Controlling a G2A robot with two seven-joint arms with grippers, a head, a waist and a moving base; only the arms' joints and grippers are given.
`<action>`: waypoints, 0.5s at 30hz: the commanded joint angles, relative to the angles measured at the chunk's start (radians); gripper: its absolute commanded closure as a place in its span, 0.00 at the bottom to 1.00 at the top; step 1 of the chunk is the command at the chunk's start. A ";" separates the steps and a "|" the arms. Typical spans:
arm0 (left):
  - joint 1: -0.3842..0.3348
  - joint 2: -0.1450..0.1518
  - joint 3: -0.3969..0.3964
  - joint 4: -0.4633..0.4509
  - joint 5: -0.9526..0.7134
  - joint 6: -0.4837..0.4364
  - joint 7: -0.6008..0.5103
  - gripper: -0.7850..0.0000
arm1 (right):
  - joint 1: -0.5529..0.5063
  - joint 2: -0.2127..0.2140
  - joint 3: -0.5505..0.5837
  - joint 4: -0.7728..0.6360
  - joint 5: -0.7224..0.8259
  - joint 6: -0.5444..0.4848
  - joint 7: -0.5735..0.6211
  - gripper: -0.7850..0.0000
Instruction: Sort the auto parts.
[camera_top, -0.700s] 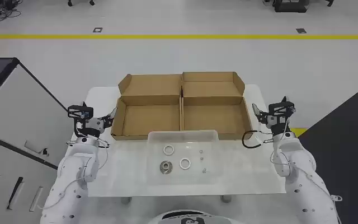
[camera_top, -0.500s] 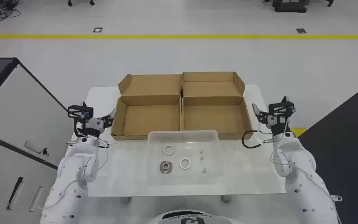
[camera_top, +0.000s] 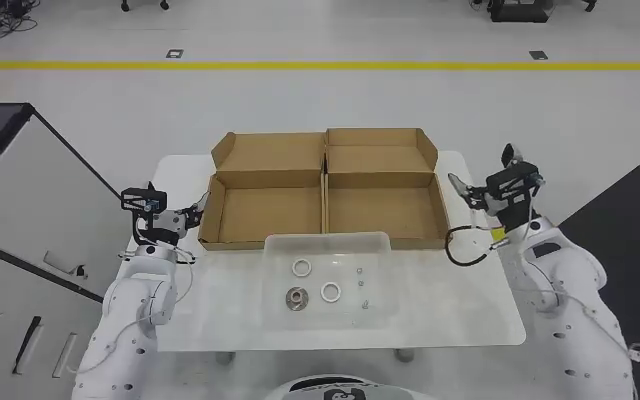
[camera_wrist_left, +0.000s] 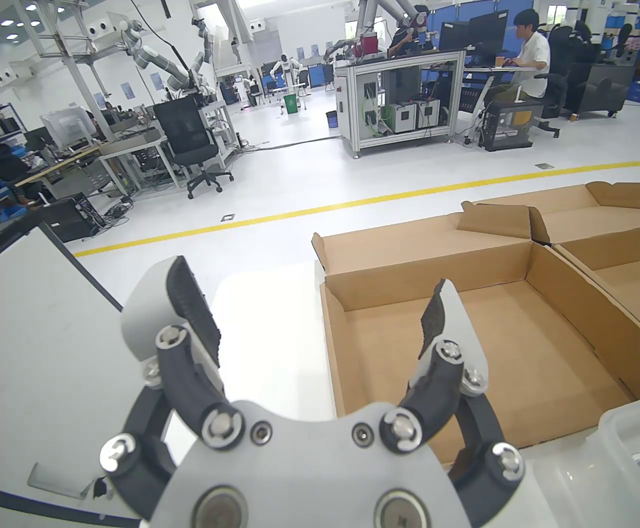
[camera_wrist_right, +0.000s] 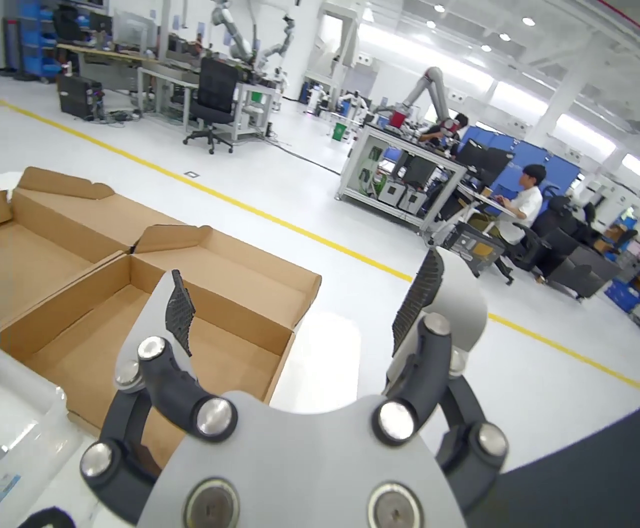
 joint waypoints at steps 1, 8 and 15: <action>0.000 0.000 0.000 0.000 0.000 0.000 0.000 0.00 | 0.020 0.008 0.013 -0.017 -0.005 -0.115 0.031 0.00; 0.000 0.000 0.000 0.000 0.000 0.000 0.000 0.00 | 0.104 0.031 0.004 -0.033 0.032 -0.416 0.109 0.00; 0.000 0.000 0.000 0.000 0.000 0.000 0.000 0.00 | 0.191 0.045 -0.079 -0.019 0.066 -0.594 0.192 0.00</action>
